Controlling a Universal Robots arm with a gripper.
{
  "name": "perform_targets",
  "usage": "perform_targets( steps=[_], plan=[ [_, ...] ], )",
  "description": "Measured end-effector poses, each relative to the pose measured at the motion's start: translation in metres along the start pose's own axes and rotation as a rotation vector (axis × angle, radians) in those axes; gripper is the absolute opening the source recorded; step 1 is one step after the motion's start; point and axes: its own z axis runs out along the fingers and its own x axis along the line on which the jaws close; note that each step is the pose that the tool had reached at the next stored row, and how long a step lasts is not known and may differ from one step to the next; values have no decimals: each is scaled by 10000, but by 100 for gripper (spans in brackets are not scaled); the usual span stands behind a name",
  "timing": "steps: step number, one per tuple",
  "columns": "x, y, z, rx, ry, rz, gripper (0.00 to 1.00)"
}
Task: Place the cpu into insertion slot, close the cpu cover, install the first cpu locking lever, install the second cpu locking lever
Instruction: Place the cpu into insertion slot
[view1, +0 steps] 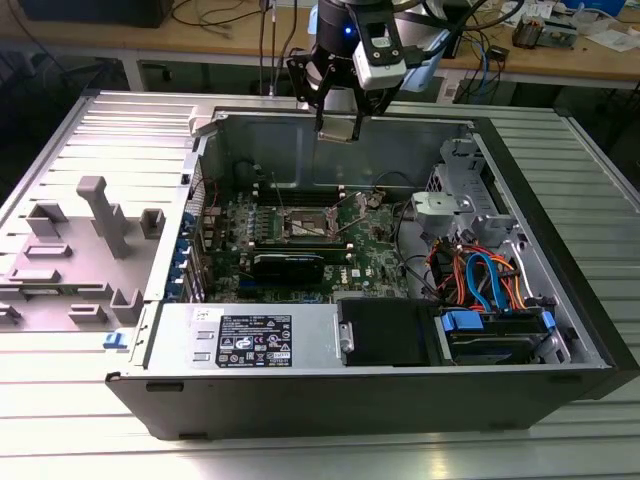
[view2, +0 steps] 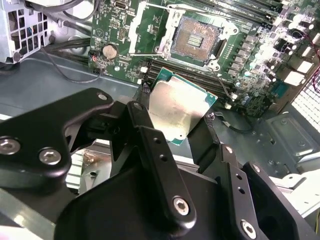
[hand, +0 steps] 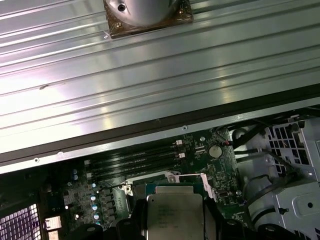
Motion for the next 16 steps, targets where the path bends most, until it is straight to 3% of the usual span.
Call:
perform_targets(
  steps=[6,11,16],
  plan=[
    [-1,0,2,5,-16,159,55],
    [0,-2,16,-6,-110,1213,55],
    [-1,-3,28,-17,-171,1897,55]
  ],
)
